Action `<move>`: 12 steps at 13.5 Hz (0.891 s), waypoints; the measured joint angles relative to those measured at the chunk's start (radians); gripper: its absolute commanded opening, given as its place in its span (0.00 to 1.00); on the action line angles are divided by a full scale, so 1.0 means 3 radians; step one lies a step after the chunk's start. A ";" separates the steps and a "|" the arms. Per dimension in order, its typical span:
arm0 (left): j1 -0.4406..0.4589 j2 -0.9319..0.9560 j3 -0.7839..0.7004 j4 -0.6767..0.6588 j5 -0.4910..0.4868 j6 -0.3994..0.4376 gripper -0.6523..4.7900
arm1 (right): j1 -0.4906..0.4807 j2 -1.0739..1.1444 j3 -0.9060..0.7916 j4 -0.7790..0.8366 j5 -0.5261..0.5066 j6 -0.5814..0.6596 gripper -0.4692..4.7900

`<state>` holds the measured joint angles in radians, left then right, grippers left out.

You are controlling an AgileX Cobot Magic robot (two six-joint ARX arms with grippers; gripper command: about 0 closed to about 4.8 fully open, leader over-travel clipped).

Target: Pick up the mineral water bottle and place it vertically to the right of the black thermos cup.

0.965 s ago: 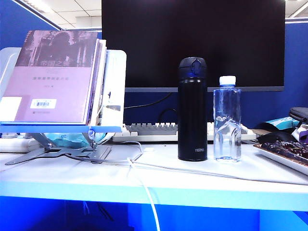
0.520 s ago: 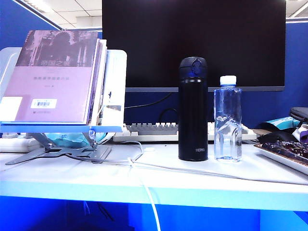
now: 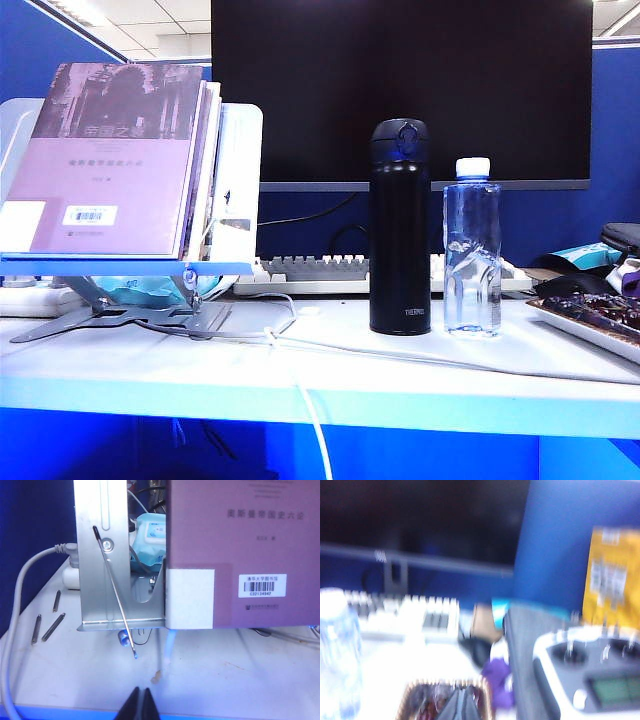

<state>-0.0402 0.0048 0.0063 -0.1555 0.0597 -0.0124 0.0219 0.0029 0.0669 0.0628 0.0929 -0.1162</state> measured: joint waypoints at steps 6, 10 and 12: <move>0.0000 0.0000 0.0000 0.0000 0.0000 0.0000 0.11 | 0.0019 0.0001 -0.0196 -0.0533 -0.0135 0.0050 0.08; 0.0000 0.0000 0.0000 0.0000 0.0000 0.0000 0.11 | 0.0057 0.0001 -0.0182 -0.0801 -0.0141 0.0178 0.09; 0.0000 0.0000 0.0000 0.0000 0.0000 0.0000 0.11 | 0.0058 0.0000 -0.0182 -0.0801 -0.0144 0.0187 0.09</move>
<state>-0.0402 0.0048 0.0063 -0.1555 0.0597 -0.0124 0.0395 0.0029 0.0124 -0.1776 0.0498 -0.0601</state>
